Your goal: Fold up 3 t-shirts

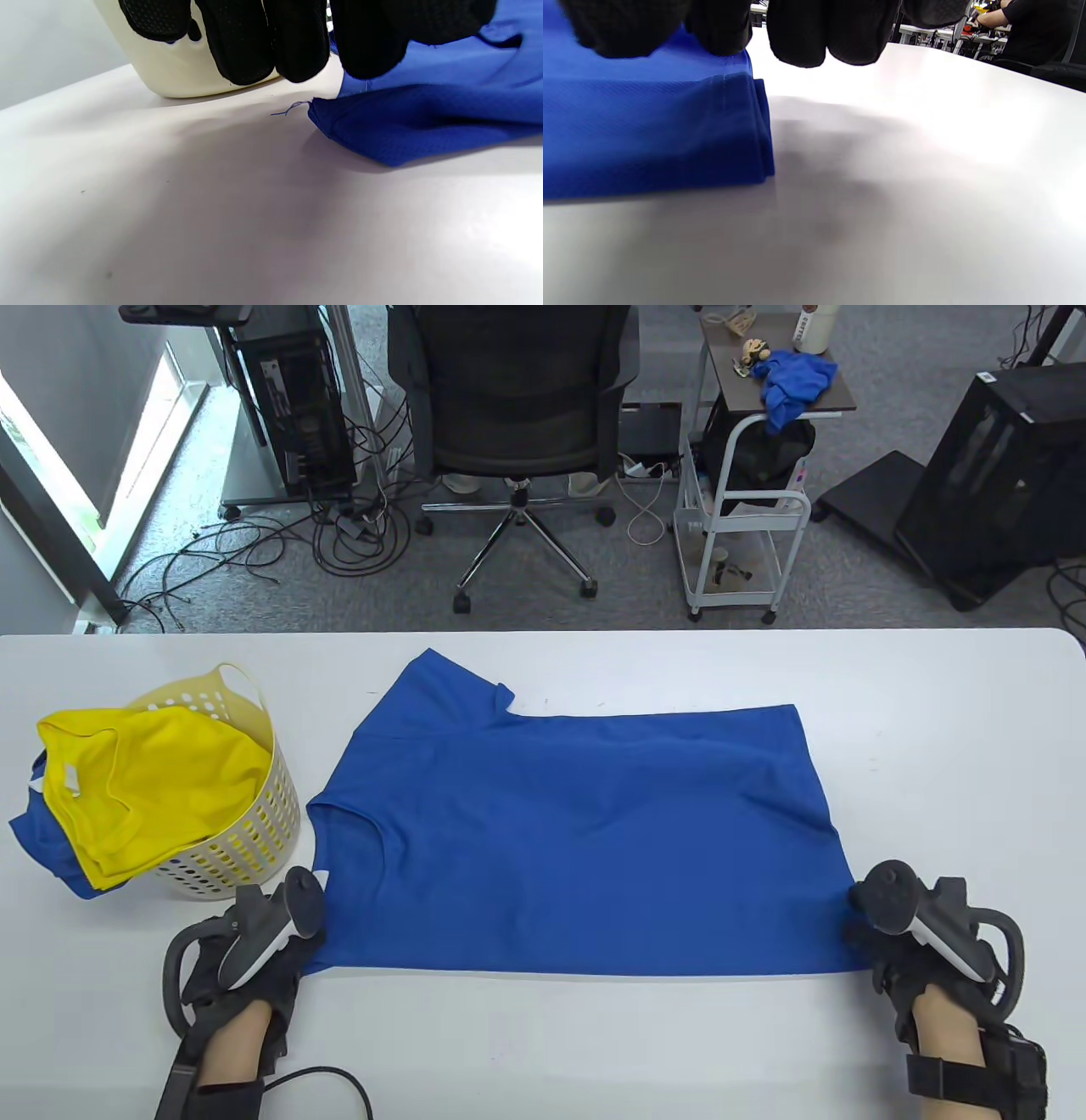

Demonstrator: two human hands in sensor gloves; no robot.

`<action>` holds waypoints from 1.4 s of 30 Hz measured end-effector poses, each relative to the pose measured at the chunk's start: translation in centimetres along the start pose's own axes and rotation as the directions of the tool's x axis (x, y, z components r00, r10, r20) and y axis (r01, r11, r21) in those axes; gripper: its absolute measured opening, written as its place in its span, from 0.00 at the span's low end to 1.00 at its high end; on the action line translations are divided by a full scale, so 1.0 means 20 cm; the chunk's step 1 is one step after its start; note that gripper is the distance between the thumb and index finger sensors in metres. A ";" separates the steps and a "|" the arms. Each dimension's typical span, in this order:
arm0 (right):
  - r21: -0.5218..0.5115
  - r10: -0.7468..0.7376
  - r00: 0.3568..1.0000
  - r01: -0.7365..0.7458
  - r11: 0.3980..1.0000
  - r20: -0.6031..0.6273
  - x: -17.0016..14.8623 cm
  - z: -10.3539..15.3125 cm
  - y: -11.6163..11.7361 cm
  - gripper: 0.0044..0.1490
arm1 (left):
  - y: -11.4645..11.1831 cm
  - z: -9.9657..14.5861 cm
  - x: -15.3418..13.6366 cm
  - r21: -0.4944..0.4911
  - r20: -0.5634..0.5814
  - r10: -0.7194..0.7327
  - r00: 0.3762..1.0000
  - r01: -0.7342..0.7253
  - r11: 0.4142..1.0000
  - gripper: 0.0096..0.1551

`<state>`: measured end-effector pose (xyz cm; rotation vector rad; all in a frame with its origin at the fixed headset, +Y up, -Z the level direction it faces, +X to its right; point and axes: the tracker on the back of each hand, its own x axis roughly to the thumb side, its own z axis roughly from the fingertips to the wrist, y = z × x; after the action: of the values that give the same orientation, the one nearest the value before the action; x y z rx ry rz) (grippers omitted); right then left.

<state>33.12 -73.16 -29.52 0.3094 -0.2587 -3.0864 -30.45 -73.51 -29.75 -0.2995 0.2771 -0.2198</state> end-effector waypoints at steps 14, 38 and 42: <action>0.089 0.075 0.994 -0.082 0.993 0.079 0.11 -0.01 0.04 0.50 | 0.00 0.00 0.03 0.044 0.001 -0.010 1.000 0.010 0.999 0.34; 0.057 -0.157 0.966 0.149 0.987 0.206 0.13 0.04 -0.01 0.49 | 0.09 0.38 1.20 0.138 0.478 -0.192 0.857 0.143 0.980 0.33; 0.065 -0.150 0.966 0.140 0.988 0.208 0.14 0.04 0.00 0.49 | 0.09 0.41 1.21 0.167 0.496 -0.191 0.847 0.123 0.978 0.24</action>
<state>30.33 -73.12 -29.37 -0.0029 -0.3341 -3.2638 -4.86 -75.76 -28.48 -0.2411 -0.2921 -0.3109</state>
